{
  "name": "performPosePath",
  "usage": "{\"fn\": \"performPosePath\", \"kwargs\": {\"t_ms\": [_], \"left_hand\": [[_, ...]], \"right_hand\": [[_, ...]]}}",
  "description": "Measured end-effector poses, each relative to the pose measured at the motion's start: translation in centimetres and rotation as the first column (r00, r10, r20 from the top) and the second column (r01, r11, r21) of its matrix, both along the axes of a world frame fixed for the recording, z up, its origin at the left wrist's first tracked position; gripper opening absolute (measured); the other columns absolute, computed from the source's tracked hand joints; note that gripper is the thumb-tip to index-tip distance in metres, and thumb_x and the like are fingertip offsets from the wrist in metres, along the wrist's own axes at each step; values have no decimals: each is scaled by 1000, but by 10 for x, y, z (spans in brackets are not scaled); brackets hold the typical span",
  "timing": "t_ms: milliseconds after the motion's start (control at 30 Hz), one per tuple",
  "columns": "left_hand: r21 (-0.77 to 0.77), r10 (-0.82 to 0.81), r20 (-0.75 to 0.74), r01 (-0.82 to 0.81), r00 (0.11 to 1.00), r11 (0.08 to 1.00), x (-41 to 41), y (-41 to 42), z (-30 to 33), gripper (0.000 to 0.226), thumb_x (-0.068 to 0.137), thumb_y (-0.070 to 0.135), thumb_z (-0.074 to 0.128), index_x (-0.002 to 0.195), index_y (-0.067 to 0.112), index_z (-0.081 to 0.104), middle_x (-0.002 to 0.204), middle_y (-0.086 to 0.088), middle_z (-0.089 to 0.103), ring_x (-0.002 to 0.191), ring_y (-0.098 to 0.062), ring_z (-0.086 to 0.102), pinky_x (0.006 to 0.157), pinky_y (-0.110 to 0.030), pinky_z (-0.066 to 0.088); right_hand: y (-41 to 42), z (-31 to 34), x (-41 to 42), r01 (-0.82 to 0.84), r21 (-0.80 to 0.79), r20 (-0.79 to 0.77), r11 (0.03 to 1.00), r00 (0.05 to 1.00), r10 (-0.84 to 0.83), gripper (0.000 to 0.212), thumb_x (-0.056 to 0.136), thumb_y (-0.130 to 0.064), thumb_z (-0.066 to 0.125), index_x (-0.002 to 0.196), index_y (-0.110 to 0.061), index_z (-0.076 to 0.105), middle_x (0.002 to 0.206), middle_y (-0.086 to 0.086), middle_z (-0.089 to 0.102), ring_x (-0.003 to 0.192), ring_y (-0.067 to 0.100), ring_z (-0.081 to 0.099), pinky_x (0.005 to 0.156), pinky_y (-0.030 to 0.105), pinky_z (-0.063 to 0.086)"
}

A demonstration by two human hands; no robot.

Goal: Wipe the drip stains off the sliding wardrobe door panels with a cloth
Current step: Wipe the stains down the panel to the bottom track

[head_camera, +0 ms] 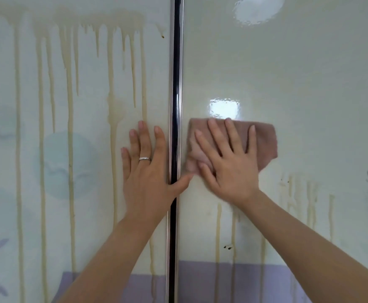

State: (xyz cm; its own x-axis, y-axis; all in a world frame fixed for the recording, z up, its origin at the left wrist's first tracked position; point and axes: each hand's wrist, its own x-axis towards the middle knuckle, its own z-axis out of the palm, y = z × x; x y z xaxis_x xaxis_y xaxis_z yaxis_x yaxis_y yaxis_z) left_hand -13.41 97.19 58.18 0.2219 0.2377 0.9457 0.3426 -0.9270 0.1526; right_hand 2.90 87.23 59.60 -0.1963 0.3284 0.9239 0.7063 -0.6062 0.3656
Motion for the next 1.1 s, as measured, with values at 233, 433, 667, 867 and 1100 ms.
{"fn": "performPosePath", "kwargs": {"t_ms": [233,433,667,867,1100], "left_hand": [[-24,-29,-78,27,997,999,-11,-8,3,103,70,75,37,138,21,-17,144,1,-26,134,-13,-24,111,-33,-13],[13,-14,-16,14,1000,1000,-1,-3,-1,99,71,71,32,142,15,-8,147,-4,-16,138,-18,-12,112,-40,-4],[1,-50,-80,50,996,999,-2,-17,-35,108,70,71,36,147,10,-9,150,-9,-11,140,-20,-9,112,-40,0],[115,-11,4,10,1000,993,10,-16,-53,124,68,46,72,146,11,-17,154,-12,3,141,-25,2,112,-38,1],[87,-3,-5,4,1000,996,7,-18,-52,108,71,46,68,148,19,-4,152,-7,-3,141,-19,-1,113,-36,-1]], "right_hand": [[-36,-22,15,60,-135,145,989,989,-40,54,96,-48,29,147,-30,38,154,4,34,145,29,19,113,59,2],[-5,-48,-4,39,129,-35,991,999,-35,58,96,-45,30,149,-24,35,157,6,25,145,33,20,113,61,3],[-27,-92,-2,21,-62,37,998,999,-18,55,98,-48,25,148,-27,31,159,2,22,145,31,20,113,62,4],[-11,-78,-4,23,65,-63,998,998,-19,55,99,-46,23,149,-24,31,158,6,23,145,35,18,114,63,-1],[-34,-142,3,59,-94,23,994,998,-57,55,99,-49,21,150,-28,26,163,0,5,149,29,8,113,63,2]]}}
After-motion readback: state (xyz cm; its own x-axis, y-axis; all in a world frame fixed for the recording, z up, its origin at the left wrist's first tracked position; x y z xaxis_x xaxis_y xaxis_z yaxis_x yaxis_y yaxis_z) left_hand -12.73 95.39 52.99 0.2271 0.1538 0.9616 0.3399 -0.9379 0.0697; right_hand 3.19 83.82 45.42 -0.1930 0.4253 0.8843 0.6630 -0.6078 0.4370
